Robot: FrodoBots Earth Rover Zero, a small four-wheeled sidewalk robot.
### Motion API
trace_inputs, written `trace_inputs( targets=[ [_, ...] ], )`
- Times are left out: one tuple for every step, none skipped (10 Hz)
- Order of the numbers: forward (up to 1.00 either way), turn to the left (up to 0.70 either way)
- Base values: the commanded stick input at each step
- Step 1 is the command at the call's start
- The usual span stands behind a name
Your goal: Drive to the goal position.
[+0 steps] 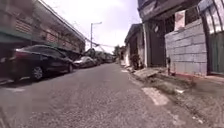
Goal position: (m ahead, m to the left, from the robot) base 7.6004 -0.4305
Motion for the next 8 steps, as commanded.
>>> trace_inputs(
  targets=[
    [0.7,0.04],
    [0.7,0.04],
    [0.7,0.04],
    [0.7,0.04],
    [0.7,0.04],
    [0.7,0.04],
    [0.7,0.04],
    [0.7,0.04]
  ],
)
